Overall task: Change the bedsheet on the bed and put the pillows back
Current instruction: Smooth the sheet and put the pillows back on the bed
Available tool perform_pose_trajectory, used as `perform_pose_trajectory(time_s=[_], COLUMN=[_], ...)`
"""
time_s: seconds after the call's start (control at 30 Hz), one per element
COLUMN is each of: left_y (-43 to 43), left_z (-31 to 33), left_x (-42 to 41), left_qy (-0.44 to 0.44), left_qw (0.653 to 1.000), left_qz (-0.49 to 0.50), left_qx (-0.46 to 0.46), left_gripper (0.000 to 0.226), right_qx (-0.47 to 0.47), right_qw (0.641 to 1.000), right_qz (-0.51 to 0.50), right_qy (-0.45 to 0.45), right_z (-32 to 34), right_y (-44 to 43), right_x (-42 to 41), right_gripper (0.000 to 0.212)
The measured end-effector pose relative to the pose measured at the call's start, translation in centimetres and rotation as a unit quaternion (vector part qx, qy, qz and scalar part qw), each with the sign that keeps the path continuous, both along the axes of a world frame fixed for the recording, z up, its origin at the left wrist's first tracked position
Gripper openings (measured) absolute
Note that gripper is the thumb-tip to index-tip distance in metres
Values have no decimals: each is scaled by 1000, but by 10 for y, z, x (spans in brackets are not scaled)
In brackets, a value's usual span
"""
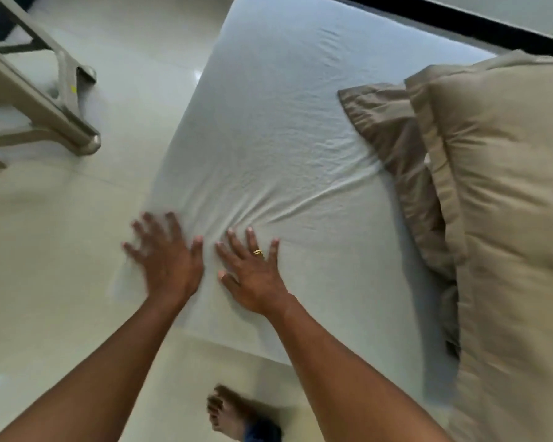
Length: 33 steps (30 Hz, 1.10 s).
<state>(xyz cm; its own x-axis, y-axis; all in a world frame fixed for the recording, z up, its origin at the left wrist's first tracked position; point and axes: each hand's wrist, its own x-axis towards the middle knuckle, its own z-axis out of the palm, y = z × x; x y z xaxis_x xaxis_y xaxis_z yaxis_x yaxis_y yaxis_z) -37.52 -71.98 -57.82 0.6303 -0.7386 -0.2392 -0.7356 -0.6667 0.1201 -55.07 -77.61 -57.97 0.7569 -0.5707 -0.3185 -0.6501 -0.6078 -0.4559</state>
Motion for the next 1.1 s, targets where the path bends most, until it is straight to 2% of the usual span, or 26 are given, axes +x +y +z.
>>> perform_pose_trajectory(time_s=[0.03, 0.1, 0.17, 0.2, 0.23, 0.27, 0.3, 0.33, 0.37, 0.43, 0.47, 0.5, 0.53, 0.57, 0.63, 0.7, 0.73, 0.77, 0.83, 0.87, 0.93, 1.03, 1.07, 1.1], left_y=[-27, -73, -95, -97, -96, -100, -102, -113, -125, -170, -195, -222, -246, -269, -309, -337, -349, -367, -403, -422, -467, -536, -554, -568], left_z=[1, -2, -10, -14, -19, -23, -27, -28, -25, -13, -8, -6, -3, -2, 2, 1, -6, -16, -29, -33, -32, -13, -6, 3], left_x=[-4, -16, -3, 11, 28, 46, 59, 71, 80, 91, 94, 96, 96, 89, 66, 55, 60, 75, 112, 130, 151, 150, 142, 133], left_qy=[1, -5, -11, -20, -27, -29, -36, -40, -35, -12, -8, -23, -41, -47, -34, -27, -34, -41, -49, -61, -62, -16, -9, -3], left_qw=[994, 939, 882, 880, 896, 913, 928, 942, 960, 988, 991, 986, 969, 938, 860, 771, 740, 731, 786, 815, 850, 917, 922, 906], left_qz=[-104, -341, -471, -473, -442, -406, -370, -330, -270, -140, -125, -162, -243, -338, -504, -635, -671, -681, -616, -575, -522, -398, -386, -423], left_qx=[-28, -34, 12, 30, 36, 40, 38, 51, 62, 58, 41, 10, -30, -63, -75, -31, -14, -8, -21, -29, 3, 16, 8, -12], left_gripper=[69, 67, 66, 67, 69, 71, 73, 76, 78, 78, 76, 71, 65, 60, 60, 60, 62, 64, 72, 75, 76, 79, 78, 73], right_qx=[3, -54, -110, -105, -68, -28, -11, -20, -50, -102, -88, -72, -67, -81, -146, -192, -185, -142, -63, -65, -113, -110, -101, -102], right_qw=[999, 980, 925, 888, 851, 808, 783, 785, 815, 919, 960, 978, 980, 965, 897, 802, 755, 707, 628, 624, 686, 843, 877, 894], right_qz=[-20, -157, -355, -446, -519, -579, -606, -601, -562, -374, -264, -194, -183, -227, -390, -559, -628, -692, -767, -766, -703, -518, -465, -436], right_qy=[-49, -114, -78, -22, 45, 101, 139, 149, 129, 69, 39, 4, -45, -100, -148, -86, -27, 34, 112, 139, 149, 92, 60, 23], right_z=[3, 5, -2, -4, -6, -10, -15, -21, -27, -35, -28, -19, -10, -4, -5, -16, -19, -22, -32, -37, -41, -31, -21, -10], right_y=[-7, -24, -56, -75, -95, -115, -131, -146, -156, -166, -168, -173, -177, -178, -178, -182, -189, -201, -234, -250, -286, -334, -345, -356], right_x=[-3, -23, -54, -67, -70, -62, -46, -21, 7, 71, 97, 113, 117, 112, 85, 41, 18, 6, 14, 33, 94, 196, 212, 216], right_gripper=[65, 63, 68, 73, 77, 79, 80, 80, 79, 71, 65, 62, 61, 62, 63, 64, 67, 70, 71, 69, 66, 65, 64, 62])
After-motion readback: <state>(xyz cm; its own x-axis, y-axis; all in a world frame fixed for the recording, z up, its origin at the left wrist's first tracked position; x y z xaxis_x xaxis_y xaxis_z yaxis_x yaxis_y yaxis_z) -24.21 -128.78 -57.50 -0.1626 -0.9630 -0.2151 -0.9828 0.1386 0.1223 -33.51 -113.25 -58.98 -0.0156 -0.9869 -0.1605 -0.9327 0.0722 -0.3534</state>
